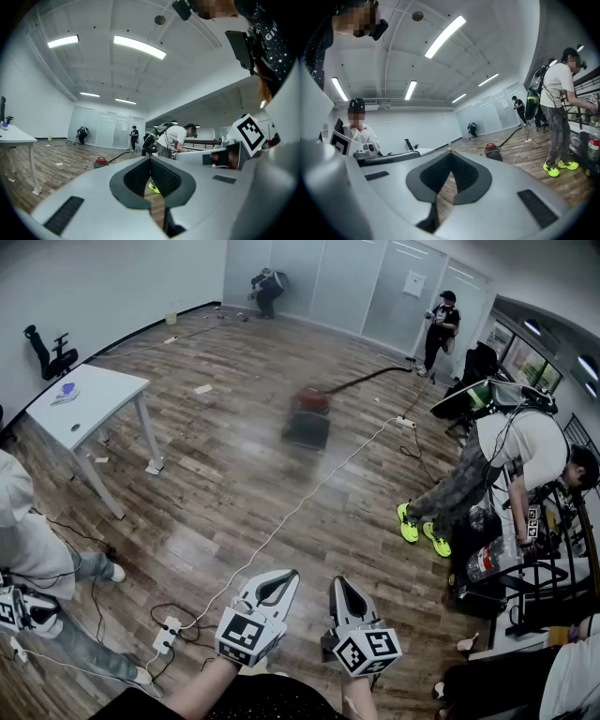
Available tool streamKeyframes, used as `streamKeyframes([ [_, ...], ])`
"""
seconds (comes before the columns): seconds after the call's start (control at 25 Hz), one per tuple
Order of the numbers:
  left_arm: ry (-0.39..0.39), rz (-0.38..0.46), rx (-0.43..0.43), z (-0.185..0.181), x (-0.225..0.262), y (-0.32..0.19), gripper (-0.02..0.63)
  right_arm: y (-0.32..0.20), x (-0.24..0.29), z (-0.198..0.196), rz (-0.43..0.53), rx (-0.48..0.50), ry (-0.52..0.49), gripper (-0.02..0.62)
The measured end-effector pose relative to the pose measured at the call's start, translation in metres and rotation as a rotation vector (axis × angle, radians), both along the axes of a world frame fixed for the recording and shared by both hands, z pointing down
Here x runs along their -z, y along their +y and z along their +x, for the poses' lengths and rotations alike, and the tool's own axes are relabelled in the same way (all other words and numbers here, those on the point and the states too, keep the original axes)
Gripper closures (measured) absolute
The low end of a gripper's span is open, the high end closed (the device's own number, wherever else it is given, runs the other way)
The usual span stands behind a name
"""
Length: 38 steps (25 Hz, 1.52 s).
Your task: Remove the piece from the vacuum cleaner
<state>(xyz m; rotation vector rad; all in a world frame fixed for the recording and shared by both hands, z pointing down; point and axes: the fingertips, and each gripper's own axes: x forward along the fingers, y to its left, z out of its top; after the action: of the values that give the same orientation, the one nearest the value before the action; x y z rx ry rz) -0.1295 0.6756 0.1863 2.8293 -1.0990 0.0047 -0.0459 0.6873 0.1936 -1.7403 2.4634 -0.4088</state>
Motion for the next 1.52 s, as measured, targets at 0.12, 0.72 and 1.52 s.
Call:
streamKeyframes([
  [0.12,0.003,0.007,-0.001,-0.005,-0.002,-0.007,0.597,-0.005,-0.004,-0.006,0.002,0.003,-0.005,0.586],
  [0.72,-0.021,-0.022,-0.019,-0.012,-0.026,-0.074,0.597,-0.071,-0.029,-0.010,-0.032,-0.006,-0.045,0.586],
  [1.52,-0.011,0.004,0.045,0.106,-0.013,-0.379,0.597,-0.379,-0.014,0.099,0.010,0.097,-0.014,0.586],
])
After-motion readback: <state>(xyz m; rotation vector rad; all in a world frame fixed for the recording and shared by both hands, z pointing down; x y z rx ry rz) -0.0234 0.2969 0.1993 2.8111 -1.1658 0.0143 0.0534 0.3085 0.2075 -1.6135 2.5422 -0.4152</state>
